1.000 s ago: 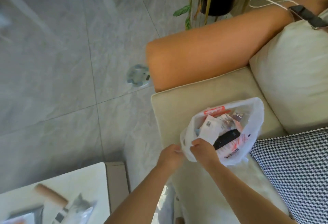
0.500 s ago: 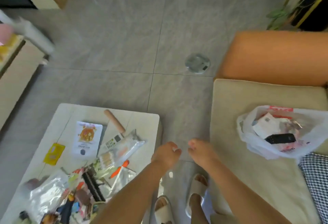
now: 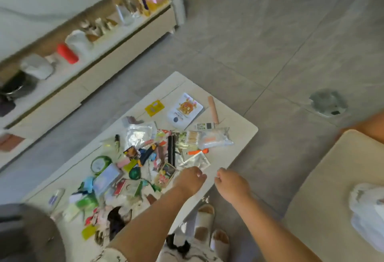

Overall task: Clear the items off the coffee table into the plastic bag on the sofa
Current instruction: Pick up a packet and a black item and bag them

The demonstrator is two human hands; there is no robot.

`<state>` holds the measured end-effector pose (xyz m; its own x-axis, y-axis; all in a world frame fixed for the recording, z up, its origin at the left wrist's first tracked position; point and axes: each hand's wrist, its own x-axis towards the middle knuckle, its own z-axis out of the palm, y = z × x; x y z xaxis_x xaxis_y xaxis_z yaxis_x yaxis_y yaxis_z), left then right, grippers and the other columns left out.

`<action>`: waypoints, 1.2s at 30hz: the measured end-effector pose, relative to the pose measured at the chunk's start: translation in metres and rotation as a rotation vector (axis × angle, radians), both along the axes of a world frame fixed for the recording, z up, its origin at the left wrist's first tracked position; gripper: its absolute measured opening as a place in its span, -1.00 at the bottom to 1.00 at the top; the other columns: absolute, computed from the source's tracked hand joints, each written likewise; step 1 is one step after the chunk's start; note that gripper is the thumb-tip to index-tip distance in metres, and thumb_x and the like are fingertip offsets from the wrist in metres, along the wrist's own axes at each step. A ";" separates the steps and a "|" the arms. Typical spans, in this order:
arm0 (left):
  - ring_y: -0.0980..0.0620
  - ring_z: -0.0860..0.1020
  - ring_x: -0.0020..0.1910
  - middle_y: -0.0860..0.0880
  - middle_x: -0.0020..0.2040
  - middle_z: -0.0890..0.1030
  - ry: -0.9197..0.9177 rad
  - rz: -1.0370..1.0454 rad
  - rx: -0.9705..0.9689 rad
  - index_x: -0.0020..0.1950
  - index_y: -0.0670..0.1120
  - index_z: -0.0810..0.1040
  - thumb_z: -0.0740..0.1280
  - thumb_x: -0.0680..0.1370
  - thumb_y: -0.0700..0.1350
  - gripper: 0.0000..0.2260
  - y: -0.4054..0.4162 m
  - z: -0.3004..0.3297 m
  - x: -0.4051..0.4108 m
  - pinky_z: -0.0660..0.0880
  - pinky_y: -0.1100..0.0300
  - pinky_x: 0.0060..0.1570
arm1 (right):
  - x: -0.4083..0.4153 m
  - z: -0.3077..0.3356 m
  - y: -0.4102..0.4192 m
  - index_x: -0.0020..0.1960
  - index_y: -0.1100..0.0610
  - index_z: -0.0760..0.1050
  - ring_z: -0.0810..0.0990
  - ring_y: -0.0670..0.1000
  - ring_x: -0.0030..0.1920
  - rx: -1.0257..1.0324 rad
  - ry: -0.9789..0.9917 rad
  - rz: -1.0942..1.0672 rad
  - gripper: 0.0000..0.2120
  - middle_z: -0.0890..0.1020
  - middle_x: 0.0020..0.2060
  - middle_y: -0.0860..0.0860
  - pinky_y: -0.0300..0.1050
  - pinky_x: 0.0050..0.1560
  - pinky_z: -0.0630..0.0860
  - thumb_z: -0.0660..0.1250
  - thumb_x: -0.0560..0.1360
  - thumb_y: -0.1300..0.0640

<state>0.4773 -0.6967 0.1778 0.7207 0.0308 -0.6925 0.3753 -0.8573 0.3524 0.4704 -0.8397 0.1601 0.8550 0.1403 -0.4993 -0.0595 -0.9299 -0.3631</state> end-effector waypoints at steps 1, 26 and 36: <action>-0.08 0.49 0.24 -0.10 0.26 0.54 0.001 0.004 0.020 0.24 -0.09 0.51 0.15 0.60 0.03 -0.68 0.012 0.004 -0.013 0.40 0.16 0.17 | -0.007 0.004 0.012 0.13 0.13 0.44 0.54 0.11 0.13 0.008 -0.012 0.053 -0.73 0.58 0.07 0.09 -0.10 0.05 0.46 0.06 0.60 0.03; -0.05 0.49 0.25 -0.04 0.29 0.51 0.133 0.426 0.124 0.31 -0.02 0.46 0.09 0.61 0.05 -0.66 0.277 -0.009 -0.366 0.44 0.10 0.17 | -0.256 -0.007 0.320 -0.05 0.07 0.40 0.56 0.11 0.07 -0.154 0.114 0.757 -0.81 0.51 -0.12 0.06 -0.09 -0.09 0.37 0.06 0.60 0.02; -0.05 0.54 0.17 -0.03 0.25 0.52 0.204 0.523 0.030 0.29 0.00 0.46 0.12 0.60 0.06 -0.68 0.343 -0.084 -0.422 0.52 0.10 0.13 | -0.307 -0.067 0.369 -0.03 0.03 0.38 0.54 0.04 -0.07 -0.134 0.152 0.624 -0.88 0.49 -0.22 -0.05 -0.14 -0.27 0.31 0.12 0.59 0.02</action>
